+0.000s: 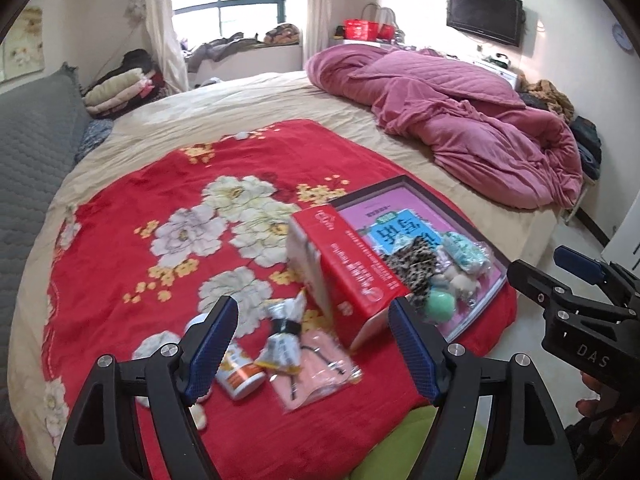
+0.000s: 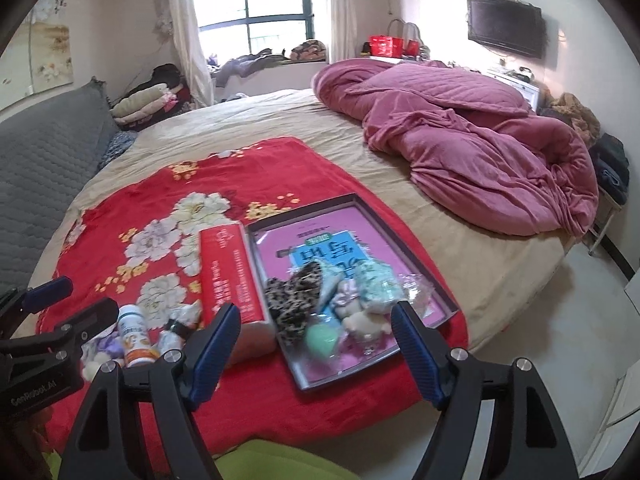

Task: Organize soft objects
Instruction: 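Withdraw both open tools from the tray back toward the remaining pile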

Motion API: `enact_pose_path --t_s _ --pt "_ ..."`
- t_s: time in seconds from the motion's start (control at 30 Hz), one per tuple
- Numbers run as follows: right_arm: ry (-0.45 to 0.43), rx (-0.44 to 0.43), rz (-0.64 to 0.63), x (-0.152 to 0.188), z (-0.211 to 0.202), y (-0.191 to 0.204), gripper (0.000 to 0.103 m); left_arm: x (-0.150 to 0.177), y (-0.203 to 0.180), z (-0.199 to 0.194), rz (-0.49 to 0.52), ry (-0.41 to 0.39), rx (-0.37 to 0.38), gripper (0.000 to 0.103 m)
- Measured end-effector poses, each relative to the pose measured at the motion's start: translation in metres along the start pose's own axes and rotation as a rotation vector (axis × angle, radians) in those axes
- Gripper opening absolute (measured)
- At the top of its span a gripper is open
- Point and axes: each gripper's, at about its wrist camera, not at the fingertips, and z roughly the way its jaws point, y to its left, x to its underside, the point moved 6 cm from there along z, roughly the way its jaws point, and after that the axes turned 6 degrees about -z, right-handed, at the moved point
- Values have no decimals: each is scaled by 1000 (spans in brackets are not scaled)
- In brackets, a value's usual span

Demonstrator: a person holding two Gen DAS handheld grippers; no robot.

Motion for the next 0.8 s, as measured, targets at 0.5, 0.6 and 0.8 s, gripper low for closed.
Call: enact_pose_path --t_s 0.5,0.6,0.8 --pt "-4 -104 -127 9 -11 84 77 35 75 -24 -104 18 -73 79" --pt "-7 -127 -154 9 -13 100 77 43 97 -26 -144 30 -89 79" --pt "-3 -165 -197 11 -14 127 77 54 136 -31 -192 34 -124 79"
